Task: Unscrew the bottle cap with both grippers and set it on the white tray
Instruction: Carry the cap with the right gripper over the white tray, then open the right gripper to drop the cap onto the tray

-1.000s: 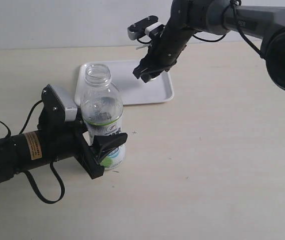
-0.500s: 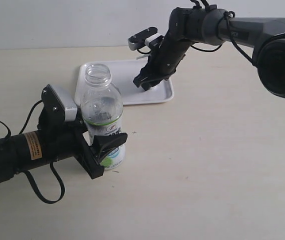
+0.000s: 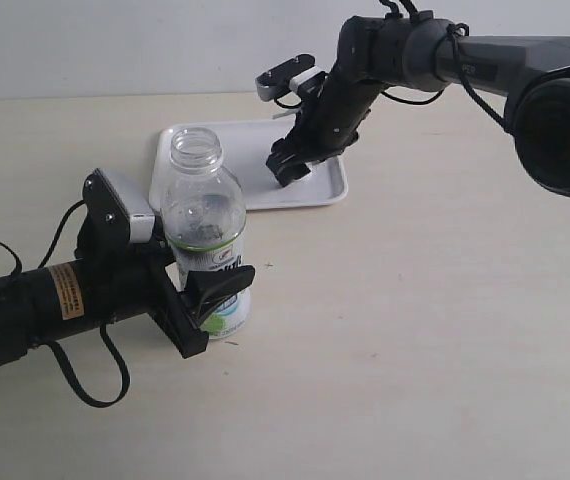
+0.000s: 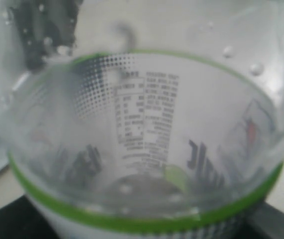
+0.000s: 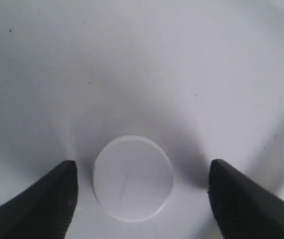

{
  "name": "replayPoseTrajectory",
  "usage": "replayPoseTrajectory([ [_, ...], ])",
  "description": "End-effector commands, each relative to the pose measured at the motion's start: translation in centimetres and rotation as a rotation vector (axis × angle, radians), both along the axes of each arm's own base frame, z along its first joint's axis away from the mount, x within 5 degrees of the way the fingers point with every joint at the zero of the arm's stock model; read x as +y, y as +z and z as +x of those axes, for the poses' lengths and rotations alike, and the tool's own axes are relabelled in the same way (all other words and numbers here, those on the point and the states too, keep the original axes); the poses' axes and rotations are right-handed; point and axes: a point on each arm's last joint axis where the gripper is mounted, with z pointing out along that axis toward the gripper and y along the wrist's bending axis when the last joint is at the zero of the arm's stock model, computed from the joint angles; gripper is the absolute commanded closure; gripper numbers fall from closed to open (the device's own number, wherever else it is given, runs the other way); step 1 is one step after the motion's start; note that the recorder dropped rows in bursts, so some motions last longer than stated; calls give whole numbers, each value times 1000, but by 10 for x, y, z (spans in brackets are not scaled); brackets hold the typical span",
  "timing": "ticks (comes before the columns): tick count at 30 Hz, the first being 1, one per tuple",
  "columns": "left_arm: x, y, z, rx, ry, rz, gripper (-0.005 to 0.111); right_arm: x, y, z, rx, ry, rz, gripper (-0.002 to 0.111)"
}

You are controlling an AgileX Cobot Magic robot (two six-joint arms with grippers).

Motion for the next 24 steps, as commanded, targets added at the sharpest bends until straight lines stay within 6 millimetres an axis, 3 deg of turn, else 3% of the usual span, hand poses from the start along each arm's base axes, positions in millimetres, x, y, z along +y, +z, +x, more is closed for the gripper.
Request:
replayPoseTrajectory([
  [1, 0, 5, 1, -16, 18, -41, 107, 1, 12, 2, -39, 4, 7, 26],
  [4, 0, 5, 1, -17, 18, -42, 107, 1, 30, 1, -60, 7, 11, 26],
  [11, 0, 5, 1, -17, 12, -41, 107, -6, 99, -21, -8, 50, -20, 33],
  [14, 0, 5, 1, -17, 12, -41, 107, -12, 112, -33, 59, 68, -82, 46],
  [17, 0, 5, 1, -14, 13, -44, 107, -16, 126, -44, 124, 40, -89, 73],
  [19, 0, 5, 1, -15, 13, -45, 107, -14, 132, -46, 119, 39, -58, 83],
  [22, 0, 5, 1, -15, 11, -45, 106, -10, 139, -48, 115, 51, -11, 89],
  [24, -1, 5, 1, -15, 9, -45, 100, -9, 140, -49, 117, 54, 10, 89],
])
